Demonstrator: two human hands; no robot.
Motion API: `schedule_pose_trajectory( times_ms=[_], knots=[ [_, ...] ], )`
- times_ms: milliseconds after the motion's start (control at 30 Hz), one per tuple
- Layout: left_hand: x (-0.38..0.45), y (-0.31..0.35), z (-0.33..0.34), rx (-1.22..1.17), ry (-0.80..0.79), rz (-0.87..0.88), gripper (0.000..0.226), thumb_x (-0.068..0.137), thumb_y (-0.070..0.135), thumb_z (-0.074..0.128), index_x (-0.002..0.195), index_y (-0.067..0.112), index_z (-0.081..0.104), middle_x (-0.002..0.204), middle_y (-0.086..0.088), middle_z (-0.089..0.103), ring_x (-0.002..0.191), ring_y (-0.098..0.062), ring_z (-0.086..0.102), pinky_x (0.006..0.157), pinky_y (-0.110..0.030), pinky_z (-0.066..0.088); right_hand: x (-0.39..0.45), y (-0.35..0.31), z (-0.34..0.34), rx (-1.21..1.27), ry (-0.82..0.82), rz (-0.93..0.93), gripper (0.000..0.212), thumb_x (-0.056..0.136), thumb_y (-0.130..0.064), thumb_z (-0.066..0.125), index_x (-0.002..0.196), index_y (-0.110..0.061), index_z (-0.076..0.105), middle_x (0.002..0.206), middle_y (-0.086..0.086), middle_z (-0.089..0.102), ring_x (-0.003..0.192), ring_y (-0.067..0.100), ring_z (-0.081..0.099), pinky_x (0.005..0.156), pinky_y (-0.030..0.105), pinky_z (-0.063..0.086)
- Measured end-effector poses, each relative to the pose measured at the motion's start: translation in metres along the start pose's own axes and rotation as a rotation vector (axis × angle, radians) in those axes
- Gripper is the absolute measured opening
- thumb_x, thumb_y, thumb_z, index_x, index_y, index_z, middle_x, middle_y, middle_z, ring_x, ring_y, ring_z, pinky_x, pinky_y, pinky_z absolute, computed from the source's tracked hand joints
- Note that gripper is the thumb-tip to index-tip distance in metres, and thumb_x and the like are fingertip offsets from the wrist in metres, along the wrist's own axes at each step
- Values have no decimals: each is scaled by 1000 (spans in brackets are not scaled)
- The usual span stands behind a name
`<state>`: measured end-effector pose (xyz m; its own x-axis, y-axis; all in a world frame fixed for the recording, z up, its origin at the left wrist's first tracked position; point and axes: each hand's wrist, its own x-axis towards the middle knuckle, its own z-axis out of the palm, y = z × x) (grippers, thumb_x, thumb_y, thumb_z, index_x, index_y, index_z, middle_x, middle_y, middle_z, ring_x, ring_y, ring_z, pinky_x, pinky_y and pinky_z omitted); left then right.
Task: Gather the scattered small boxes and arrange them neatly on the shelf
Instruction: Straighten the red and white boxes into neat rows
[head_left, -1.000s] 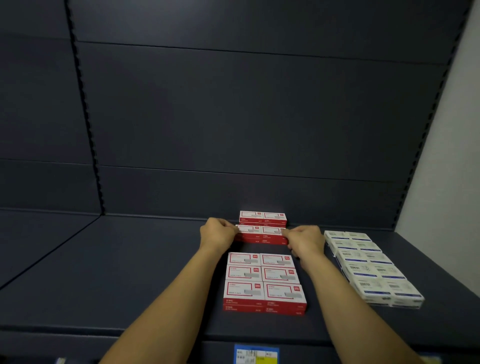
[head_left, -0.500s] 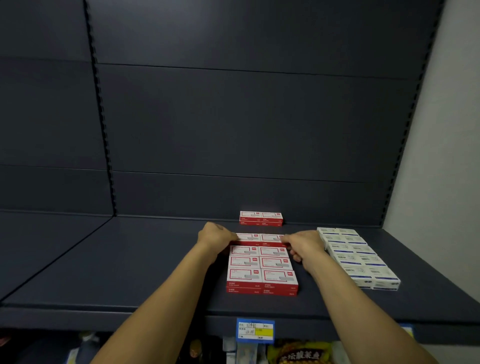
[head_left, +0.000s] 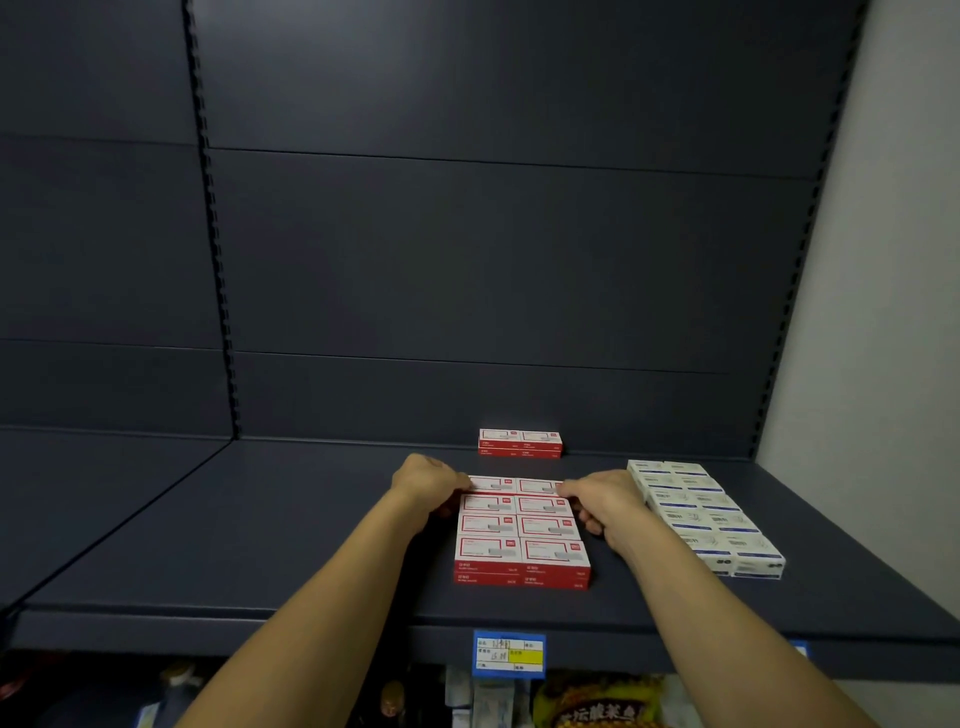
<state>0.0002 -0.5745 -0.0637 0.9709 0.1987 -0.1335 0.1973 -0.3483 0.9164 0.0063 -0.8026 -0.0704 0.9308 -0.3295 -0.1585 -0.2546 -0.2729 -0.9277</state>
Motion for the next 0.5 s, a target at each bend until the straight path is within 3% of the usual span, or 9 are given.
schedule_pose_trajectory(
  times_ms=[100,500],
  knots=[
    [1,-1,-1,-2,-3,5,17,83,24,81,86,8,75,83,-6,76,73,-20,68,78,-36,60,0,0,1,2,10,-1,18,77,-16,81,81,-3,69,64,9,63,48,16,49,39,23,35],
    [4,2,-6,48,-52,-10,18,84,23,80,81,8,71,78,-5,73,66,-17,60,60,-28,50,0,-1,3,-40,-12,15,16,73,-17,75,82,-5,71,64,6,62,52,16,51,42,22,36]
  ],
)
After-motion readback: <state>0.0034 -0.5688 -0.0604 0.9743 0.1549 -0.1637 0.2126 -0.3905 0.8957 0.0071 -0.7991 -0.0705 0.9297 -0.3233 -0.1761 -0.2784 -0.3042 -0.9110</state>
